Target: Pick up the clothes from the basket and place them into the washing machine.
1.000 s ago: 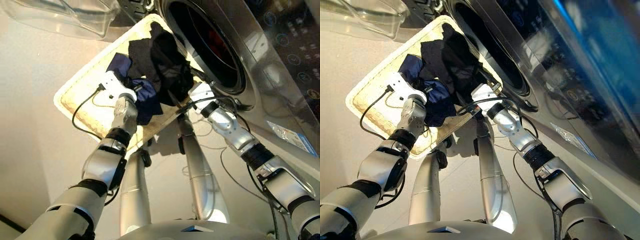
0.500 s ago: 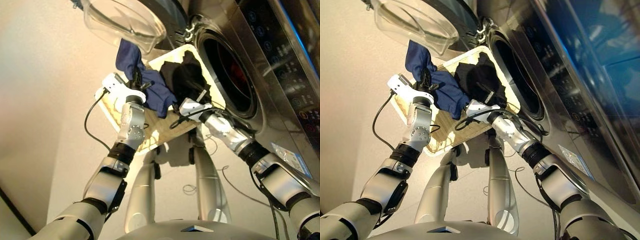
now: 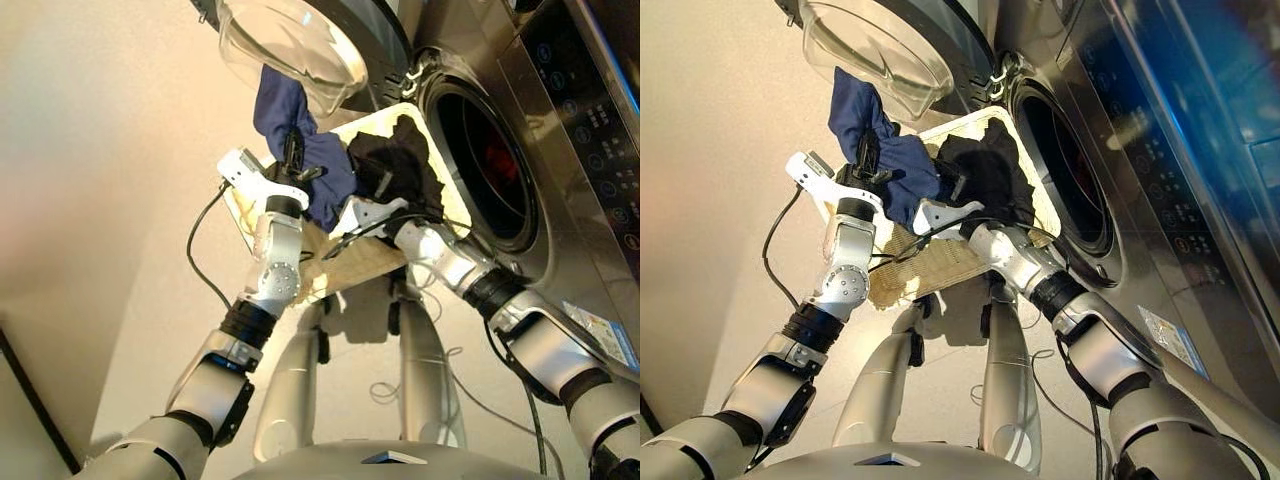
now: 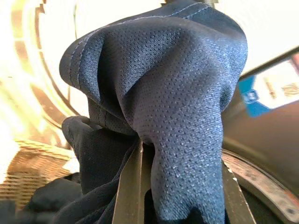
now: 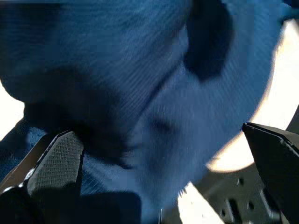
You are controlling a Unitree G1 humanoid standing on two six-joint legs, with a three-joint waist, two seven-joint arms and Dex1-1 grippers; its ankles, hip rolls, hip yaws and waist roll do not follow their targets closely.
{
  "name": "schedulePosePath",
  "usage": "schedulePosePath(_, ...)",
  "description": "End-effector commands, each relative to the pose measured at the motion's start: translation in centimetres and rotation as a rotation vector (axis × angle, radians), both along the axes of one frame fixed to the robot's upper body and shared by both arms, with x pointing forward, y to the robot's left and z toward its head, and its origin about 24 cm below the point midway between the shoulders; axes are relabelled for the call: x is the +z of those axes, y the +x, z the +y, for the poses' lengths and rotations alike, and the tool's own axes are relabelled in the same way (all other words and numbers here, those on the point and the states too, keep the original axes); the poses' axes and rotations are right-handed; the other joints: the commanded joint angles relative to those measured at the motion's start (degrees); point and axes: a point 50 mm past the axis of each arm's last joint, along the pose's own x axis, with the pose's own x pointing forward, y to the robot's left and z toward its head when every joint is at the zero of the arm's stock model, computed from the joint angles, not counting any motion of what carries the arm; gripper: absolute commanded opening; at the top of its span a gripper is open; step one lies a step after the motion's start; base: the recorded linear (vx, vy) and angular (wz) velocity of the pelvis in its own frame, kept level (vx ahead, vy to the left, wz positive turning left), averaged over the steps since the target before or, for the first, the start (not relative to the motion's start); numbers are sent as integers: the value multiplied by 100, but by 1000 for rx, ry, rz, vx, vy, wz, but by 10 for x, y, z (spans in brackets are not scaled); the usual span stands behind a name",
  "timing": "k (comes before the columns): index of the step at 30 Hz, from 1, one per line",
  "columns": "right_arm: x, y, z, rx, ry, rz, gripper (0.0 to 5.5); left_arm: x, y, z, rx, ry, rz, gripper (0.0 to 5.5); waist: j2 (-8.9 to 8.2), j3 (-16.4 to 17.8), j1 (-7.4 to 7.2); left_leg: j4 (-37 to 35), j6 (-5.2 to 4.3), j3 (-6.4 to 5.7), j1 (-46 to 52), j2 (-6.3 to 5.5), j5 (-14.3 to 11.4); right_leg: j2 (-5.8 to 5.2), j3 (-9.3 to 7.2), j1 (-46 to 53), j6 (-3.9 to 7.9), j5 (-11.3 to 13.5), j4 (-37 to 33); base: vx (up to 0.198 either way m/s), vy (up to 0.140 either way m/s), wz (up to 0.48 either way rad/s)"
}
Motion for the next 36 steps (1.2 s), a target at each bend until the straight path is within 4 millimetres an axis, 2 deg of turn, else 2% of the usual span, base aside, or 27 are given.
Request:
schedulePosePath(1,36,3,31,75,72,-118,550,28,-12,-8,-90,-52,-150,0,269,-111,66,618,-110,-116,100,185,-553,-118,-30,346,627,710,-937,0,0,0)
schedulePosePath(5,43,8,35,50,101,-123,550,26,-23,-17,-188,-66,-159,0,311,-117,145,669,-104,-153,64,176,-559,-135,-34,333,633,713,-924,0,0,0)
schedulePosePath(6,45,9,35,46,106,-126,345,25,-26,-19,-212,-62,-158,0,320,-118,156,688,-107,-156,55,176,-557,-146,-42,330,633,710,-912,0,0,0)
schedulePosePath(7,48,10,36,45,113,-135,95,24,-28,-21,-232,-59,-159,0,322,-122,160,692,-110,-162,56,177,-559,-150,-44,336,634,706,-911,0,0,0)
schedulePosePath(8,48,9,36,46,120,-137,0,23,-29,-21,-243,-53,-159,0,325,-119,162,705,-110,-168,54,179,-561,-148,-46,330,634,701,-893,0,0,0)
schedulePosePath(14,52,9,31,43,147,-145,0,18,-29,-22,-264,-21,-151,0,319,-113,140,763,-102,-179,14,172,-583,-153,-27,297,625,693,-848,0,0,0)
schedulePosePath(15,51,9,29,39,154,-142,0,18,-29,-21,-260,-17,-150,91,318,-112,134,765,-100,-180,15,170,-588,-152,-23,295,625,694,-847,0,0,0)
schedulePosePath(16,50,9,28,35,157,-141,0,17,-28,-20,-255,-16,-147,550,318,-115,129,766,-100,-173,21,168,-594,-148,-16,299,626,689,-850,0,0,0)
schedulePosePath(21,41,9,13,-32,195,-160,0,10,-18,-1,-125,-48,-105,550,323,-86,89,796,-90,-145,32,169,-616,-144,11,295,624,677,-835,0,0,0)
schedulePosePath(24,35,12,-8,-138,262,-177,0,9,-11,29,73,-126,-75,550,328,-67,74,809,-90,-132,14,169,-621,-137,27,269,616,674,-823,0,0,0)
schedulePosePath(28,20,15,-36,-315,321,-203,0,4,-15,75,416,-232,-14,550,292,-13,51,871,-90,-147,-75,168,-649,-124,40,184,590,657,-785,0,0,0)
schedulePosePath(31,13,16,-54,-435,417,-200,0,-12,-17,100,603,-221,70,550,270,-5,44,925,-84,-160,-190,171,-660,-123,57,68,572,633,-722,0,0,0)
schedulePosePath(32,12,18,-66,-499,459,-208,0,-21,-17,108,653,-197,114,550,275,3,43,936,-81,-166,-225,168,-661,-125,61,32,572,630,-700,0,0,0)
schedulePosePath(36,16,23,-96,-689,552,-256,0,-47,-17,118,727,-102,232,550,326,71,57,1048,-52,-180,-433,161,-673,-134,88,-193,555,599,-529,0,0,0)
